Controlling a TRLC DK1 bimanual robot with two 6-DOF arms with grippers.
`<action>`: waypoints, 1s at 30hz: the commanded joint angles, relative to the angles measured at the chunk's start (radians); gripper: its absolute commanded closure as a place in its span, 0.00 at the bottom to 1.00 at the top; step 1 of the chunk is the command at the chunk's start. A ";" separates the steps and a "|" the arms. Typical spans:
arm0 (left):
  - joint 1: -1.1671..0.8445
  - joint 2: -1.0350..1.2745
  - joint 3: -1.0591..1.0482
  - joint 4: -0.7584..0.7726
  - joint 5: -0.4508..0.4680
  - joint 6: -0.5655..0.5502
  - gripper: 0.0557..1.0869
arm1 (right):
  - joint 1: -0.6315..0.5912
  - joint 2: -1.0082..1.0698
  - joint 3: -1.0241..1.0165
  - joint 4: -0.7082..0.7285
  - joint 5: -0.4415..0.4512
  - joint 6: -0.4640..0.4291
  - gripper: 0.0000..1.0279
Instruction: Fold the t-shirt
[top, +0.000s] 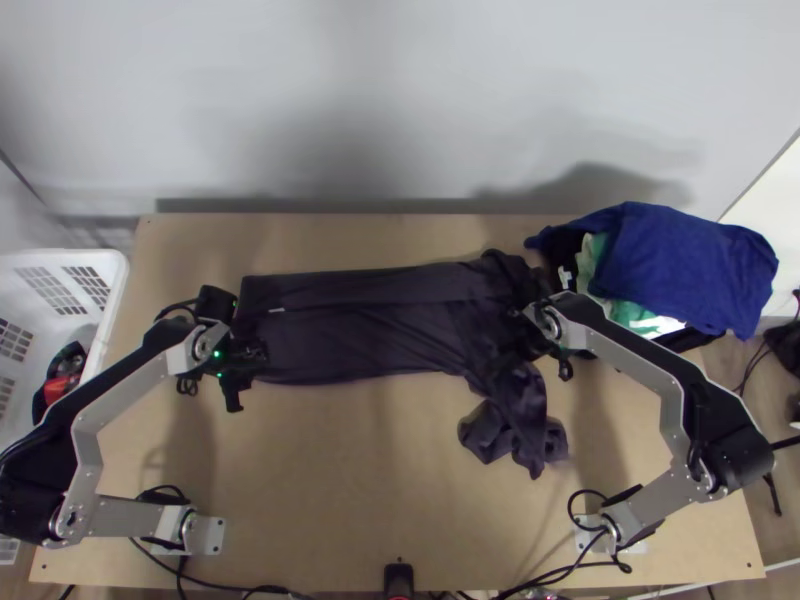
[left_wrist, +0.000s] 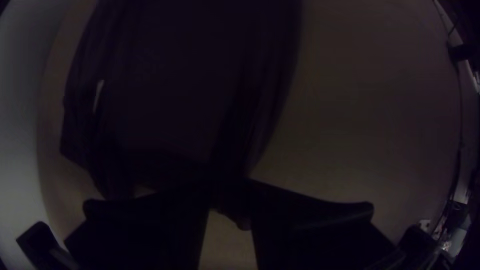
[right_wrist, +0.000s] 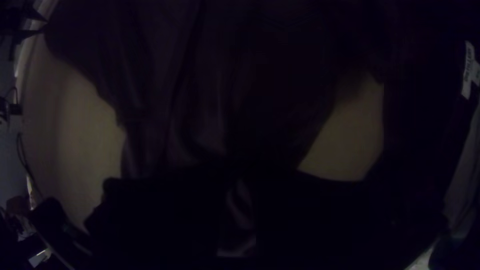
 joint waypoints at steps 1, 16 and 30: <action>0.021 -0.001 0.060 -0.077 0.067 -0.011 0.66 | -0.008 -0.013 -0.004 0.005 0.001 0.000 0.97; 0.141 -0.113 0.217 -0.430 0.220 -0.025 0.71 | -0.010 -0.245 0.004 -0.133 -0.032 -0.008 0.97; 0.116 -0.028 0.269 -0.427 0.277 -0.069 0.65 | -0.025 -0.162 0.124 -0.181 -0.072 -0.008 0.97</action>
